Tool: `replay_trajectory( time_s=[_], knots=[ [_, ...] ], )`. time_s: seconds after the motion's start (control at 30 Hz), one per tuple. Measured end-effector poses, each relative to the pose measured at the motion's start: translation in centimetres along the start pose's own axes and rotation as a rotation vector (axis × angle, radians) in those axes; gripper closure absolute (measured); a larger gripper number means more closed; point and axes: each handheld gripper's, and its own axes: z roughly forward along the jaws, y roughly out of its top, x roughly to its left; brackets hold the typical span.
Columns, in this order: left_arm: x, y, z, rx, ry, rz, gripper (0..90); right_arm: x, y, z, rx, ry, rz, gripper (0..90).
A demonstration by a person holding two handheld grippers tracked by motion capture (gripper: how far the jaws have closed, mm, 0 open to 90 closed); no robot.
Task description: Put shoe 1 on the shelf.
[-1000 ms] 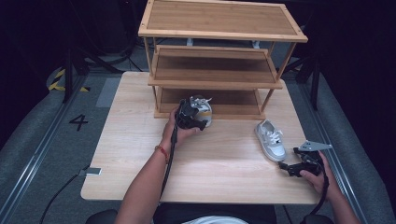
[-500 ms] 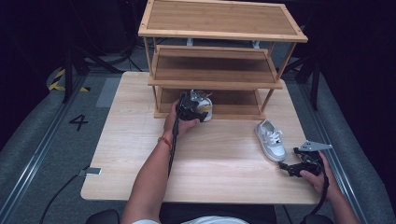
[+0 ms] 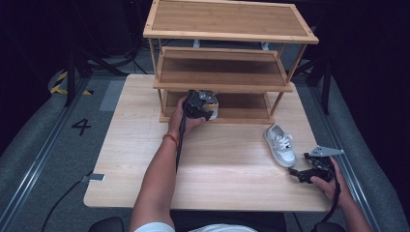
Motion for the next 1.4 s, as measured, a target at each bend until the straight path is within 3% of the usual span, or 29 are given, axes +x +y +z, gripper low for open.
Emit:
replay_trajectory(
  time_s=[0.17, 0.2, 0.33, 0.37, 0.53, 0.57, 0.6, 0.63, 0.67, 0.73, 0.93, 0.97, 1.0, 1.07, 1.17, 1.27, 1.4],
  knots=[
    [0.3, 0.1, 0.0, 0.007, 0.001, 0.011, 32.4, 0.0, 0.0, 0.0, 0.000, 0.000, 0.000, 0.5],
    [0.4, -0.1, 0.0, -0.002, 0.000, -0.013, 32.7, 0.0, 0.0, 0.0, 0.000, 0.000, 0.000, 0.5],
    [0.1, -0.4, 0.0, -0.023, 0.017, -0.039, 33.3, 0.0, 0.0, 0.0, 0.000, 0.000, 0.000, 0.5],
    [0.2, -0.4, -0.1, -0.011, 0.030, -0.011, 33.6, 0.0, 0.0, 0.0, -0.001, 0.001, 0.002, 0.5],
    [0.0, -0.9, -0.3, -0.034, 0.026, -0.040, 37.4, 0.0, 0.0, 0.0, 0.000, 0.000, 0.005, 0.5],
    [0.8, -0.7, -0.7, -0.023, 0.060, 0.065, 37.4, 0.0, 0.0, 0.0, 0.000, 0.000, 0.005, 0.5],
    [0.3, -0.9, -0.6, -0.066, 0.054, -0.005, 38.2, 0.0, 0.0, 0.0, 0.000, 0.000, 0.004, 0.5],
    [0.4, -1.0, -1.0, -0.062, 0.054, 0.002, 39.0, 0.0, 0.0, 0.0, 0.000, 0.000, 0.004, 0.5],
    [0.3, -1.1, -1.2, -0.092, 0.028, -0.008, 38.4, 0.0, 0.0, 0.0, 0.000, -0.001, 0.003, 0.5],
    [-0.9, -1.3, -2.1, -0.102, 0.014, -0.030, 37.7, 0.1, 0.0, 0.0, -0.001, -0.001, 0.004, 0.5],
    [-2.4, -1.9, -3.8, -0.101, -0.013, 0.009, 36.7, 0.0, 0.0, 0.0, 0.000, 0.001, 0.004, 0.5],
    [-2.6, -2.1, -4.2, -0.092, -0.018, 0.029, 36.7, 0.0, 0.0, 0.0, 0.000, 0.001, 0.003, 0.5],
    [-3.1, -2.4, -4.9, -0.065, -0.019, 0.074, 36.5, 0.0, 0.0, 0.0, 0.000, 0.001, 0.003, 0.5],
    [-3.7, -2.9, -5.5, -0.052, -0.025, 0.091, 35.8, 0.0, 0.0, 0.0, 0.000, 0.001, 0.005, 0.5],
    [-3.9, -3.5, -6.1, -0.037, -0.047, 0.114, 35.8, 0.0, 0.0, 0.0, 0.000, 0.001, 0.004, 0.5],
    [-4.3, -4.6, -6.9, -0.039, -0.074, 0.110, 34.2, 0.0, 0.0, 0.0, 0.001, 0.001, 0.005, 0.5],
    [-4.5, -6.5, -7.7, 0.009, -0.069, 0.139, 31.6, 0.0, 0.0, 0.0, 0.000, 0.003, -0.002, 0.4]
  ],
)
